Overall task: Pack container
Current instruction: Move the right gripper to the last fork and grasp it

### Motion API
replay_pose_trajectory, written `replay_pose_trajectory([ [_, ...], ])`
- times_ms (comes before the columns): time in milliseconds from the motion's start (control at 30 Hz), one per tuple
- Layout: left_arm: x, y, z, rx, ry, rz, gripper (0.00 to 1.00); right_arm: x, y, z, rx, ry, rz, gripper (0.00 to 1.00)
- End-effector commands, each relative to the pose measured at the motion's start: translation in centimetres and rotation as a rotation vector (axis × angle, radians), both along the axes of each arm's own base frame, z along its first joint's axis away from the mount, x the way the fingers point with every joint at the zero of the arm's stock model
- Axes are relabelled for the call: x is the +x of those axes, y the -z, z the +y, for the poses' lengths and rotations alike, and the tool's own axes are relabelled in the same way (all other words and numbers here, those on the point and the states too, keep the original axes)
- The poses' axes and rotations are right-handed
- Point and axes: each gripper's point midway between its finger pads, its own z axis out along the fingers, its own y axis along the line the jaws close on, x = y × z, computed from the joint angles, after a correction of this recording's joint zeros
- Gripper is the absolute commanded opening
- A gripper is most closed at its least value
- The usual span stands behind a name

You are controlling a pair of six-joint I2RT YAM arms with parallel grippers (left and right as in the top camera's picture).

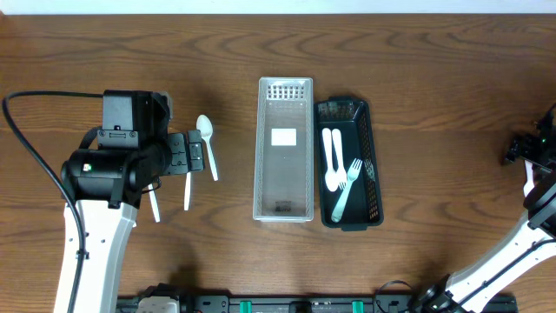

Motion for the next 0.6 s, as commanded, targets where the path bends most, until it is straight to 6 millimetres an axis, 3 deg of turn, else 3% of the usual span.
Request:
replay_pose_trajectory([
  [0, 0.23, -0.45, 0.25, 0.008, -0.007, -0.010, 0.98, -0.45, 1.44, 0.29, 0.048, 0.011, 0.008, 0.68],
  [267, 0.23, -0.45, 0.25, 0.008, -0.007, -0.010, 0.98, -0.65, 1.40, 0.53, 0.056, 0.047, 0.017, 0.25],
  [433, 0.23, -0.45, 0.25, 0.008, -0.006, -0.010, 0.98, -0.74, 1.37, 0.76, 0.059, 0.086, 0.026, 0.24],
  [467, 0.23, -0.45, 0.26, 0.008, -0.007, -0.010, 0.98, -0.75, 1.35, 0.89, 0.062, 0.085, 0.029, 0.18],
  [567, 0.23, -0.45, 0.25, 0.008, -0.006, -0.010, 0.98, -0.66, 1.29, 1.22, 0.063, 0.111, 0.035, 0.15],
])
